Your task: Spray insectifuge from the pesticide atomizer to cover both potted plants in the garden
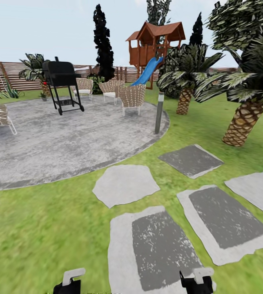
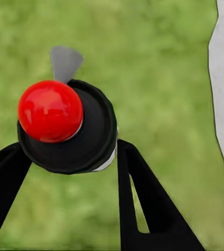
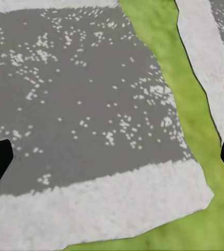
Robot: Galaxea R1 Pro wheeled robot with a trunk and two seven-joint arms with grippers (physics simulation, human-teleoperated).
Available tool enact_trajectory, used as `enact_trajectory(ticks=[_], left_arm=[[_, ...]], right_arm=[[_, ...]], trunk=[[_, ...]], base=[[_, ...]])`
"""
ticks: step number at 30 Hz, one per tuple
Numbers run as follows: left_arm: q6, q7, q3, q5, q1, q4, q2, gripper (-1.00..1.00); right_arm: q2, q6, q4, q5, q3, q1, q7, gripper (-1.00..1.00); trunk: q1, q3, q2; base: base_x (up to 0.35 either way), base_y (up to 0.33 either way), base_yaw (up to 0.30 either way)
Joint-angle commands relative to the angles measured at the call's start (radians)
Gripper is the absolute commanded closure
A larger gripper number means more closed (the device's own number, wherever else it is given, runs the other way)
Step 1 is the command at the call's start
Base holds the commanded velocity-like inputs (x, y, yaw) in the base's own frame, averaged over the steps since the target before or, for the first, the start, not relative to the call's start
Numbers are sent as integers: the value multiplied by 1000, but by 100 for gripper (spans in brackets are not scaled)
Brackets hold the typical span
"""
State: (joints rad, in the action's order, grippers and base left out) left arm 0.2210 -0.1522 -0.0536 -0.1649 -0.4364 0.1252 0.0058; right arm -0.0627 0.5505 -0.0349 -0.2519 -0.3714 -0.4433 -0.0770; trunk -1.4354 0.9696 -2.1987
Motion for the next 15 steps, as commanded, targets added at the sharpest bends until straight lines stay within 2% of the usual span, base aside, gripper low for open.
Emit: enact_trajectory(ticks=[1,5,15], left_arm=[[3,-3,-6,-8,-1,-1,0,100],[3,-2,-6,-8,-1,-2,0,100],[2,-3,-6,-8,-1,-2,2,100]], right_arm=[[1,2,0,-6,-9,0,-4,-100],[1,2,0,-5,-9,0,-4,-100],[1,2,0,-4,-9,0,-4,-100]], trunk=[[0,1,0],[0,4,0],[0,10,0]], base=[[40,0,276],[190,0,276],[332,0,276]])
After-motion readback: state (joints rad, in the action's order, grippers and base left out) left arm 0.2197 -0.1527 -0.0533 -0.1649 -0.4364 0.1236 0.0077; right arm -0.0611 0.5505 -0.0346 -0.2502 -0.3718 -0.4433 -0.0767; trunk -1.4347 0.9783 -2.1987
